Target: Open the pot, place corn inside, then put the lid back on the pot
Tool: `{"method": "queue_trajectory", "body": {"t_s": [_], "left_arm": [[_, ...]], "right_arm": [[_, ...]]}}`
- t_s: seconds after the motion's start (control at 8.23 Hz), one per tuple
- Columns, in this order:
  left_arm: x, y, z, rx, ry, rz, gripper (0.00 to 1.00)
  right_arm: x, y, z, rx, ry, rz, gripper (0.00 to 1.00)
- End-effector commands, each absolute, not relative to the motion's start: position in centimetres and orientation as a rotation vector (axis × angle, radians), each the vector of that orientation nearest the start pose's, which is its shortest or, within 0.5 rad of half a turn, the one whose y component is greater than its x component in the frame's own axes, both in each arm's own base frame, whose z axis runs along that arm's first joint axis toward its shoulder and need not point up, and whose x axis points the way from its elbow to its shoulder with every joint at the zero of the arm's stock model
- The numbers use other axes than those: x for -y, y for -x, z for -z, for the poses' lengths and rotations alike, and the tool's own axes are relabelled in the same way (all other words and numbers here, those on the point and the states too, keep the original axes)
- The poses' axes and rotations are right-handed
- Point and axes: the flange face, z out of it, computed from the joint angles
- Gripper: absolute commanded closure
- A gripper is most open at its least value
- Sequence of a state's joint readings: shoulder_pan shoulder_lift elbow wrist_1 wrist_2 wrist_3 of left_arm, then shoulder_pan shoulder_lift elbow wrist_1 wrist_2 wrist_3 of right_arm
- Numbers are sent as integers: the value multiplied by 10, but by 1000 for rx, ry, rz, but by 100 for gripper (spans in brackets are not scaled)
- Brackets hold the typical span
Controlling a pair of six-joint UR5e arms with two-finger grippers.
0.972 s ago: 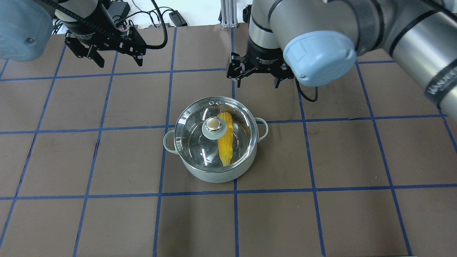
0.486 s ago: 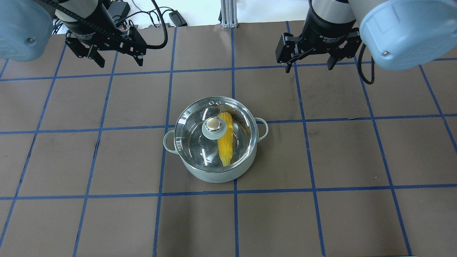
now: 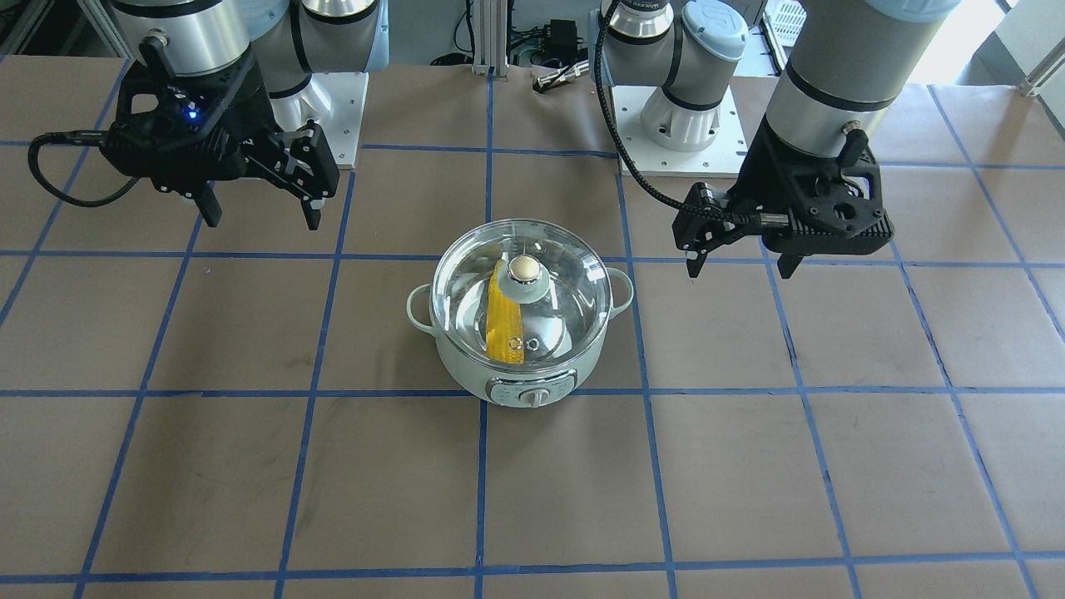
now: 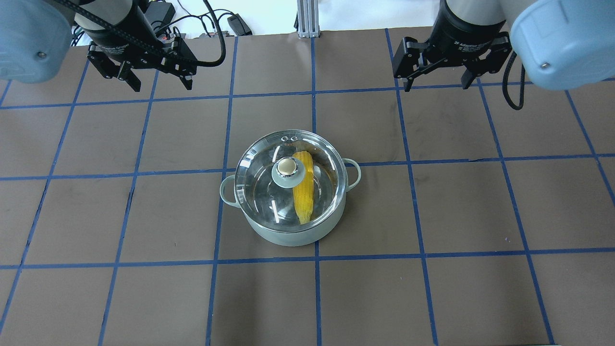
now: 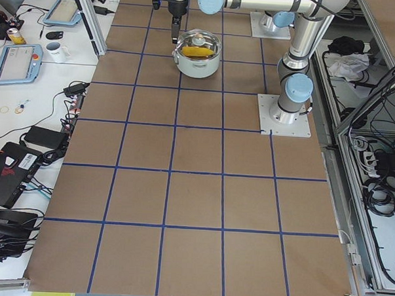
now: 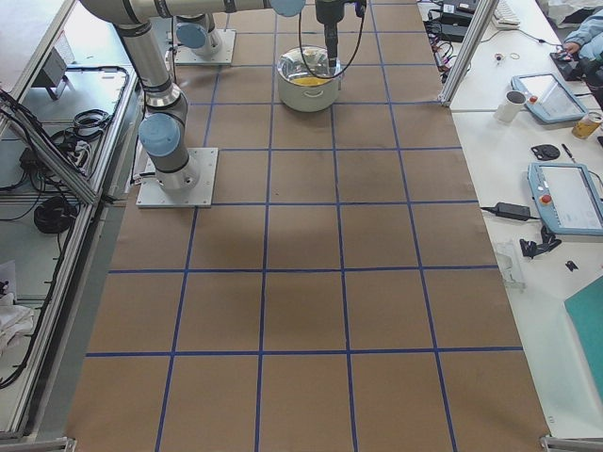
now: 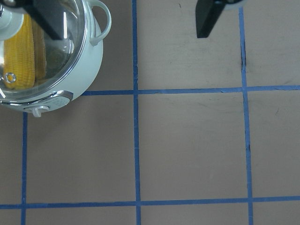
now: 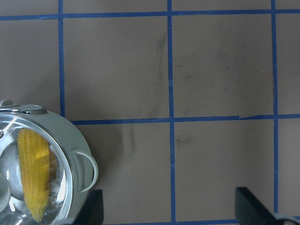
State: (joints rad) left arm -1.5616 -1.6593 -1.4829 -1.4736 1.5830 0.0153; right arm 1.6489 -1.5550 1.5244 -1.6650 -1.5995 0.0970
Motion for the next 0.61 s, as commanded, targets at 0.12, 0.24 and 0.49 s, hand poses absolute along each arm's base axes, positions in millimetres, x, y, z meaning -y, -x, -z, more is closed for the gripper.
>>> {"method": "queue_trajectory", "body": {"t_s": [0.12, 0.24, 0.49], "left_arm": [[541, 127, -494, -3125, -9, 144, 0], [542, 127, -493, -3125, -9, 144, 0], [541, 127, -494, -3125, -9, 146, 0]], "right_arm": [[499, -154, -509, -3215, -54, 165, 0], [499, -155, -508, -3206, -72, 162, 0], [499, -155, -503, -3202, -74, 149, 0]]}}
